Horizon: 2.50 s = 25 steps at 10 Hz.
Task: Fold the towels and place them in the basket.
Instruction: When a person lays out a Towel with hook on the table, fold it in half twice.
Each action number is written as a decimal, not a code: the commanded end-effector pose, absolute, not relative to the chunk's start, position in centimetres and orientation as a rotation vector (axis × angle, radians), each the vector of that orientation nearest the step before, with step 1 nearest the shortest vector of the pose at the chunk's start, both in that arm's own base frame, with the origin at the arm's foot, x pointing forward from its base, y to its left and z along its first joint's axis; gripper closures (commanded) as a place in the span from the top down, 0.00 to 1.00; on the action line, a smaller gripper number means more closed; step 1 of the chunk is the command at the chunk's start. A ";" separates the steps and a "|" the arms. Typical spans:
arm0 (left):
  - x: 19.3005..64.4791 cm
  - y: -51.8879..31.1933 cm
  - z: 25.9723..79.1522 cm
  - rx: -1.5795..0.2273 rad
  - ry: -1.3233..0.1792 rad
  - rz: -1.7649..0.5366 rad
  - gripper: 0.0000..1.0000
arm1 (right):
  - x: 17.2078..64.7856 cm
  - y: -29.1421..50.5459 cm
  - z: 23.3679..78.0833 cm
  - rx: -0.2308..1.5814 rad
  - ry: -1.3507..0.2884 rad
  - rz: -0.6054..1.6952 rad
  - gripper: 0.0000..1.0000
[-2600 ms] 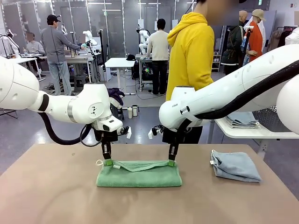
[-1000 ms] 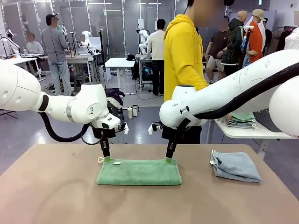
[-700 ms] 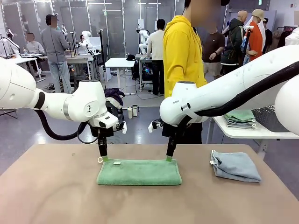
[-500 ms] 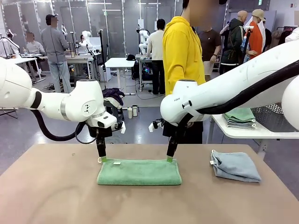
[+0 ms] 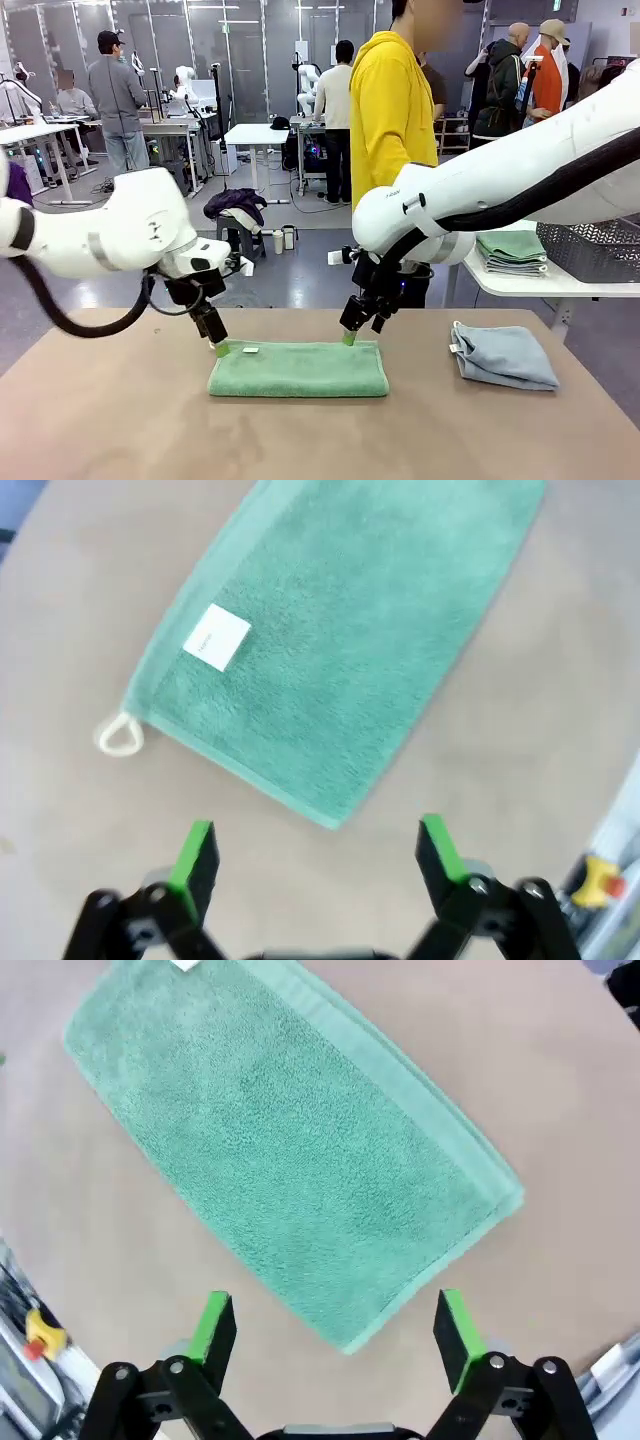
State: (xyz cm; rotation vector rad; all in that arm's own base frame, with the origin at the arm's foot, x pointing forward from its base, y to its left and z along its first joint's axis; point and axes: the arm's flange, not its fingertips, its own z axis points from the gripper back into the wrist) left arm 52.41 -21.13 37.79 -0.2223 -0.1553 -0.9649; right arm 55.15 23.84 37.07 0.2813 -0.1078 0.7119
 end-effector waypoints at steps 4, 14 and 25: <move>41.2 -16.6 38.6 -0.110 -0.342 -0.836 1.00 | 53.0 22.8 35.7 0.260 -0.134 0.556 1.00; 37.4 -16.4 42.3 -0.051 -0.257 -0.777 1.00 | 54.7 24.5 36.6 0.175 -0.052 0.287 1.00; 34.5 -14.8 44.4 -0.033 -0.262 -0.765 1.00 | 59.8 23.9 32.3 0.057 0.054 -0.052 1.00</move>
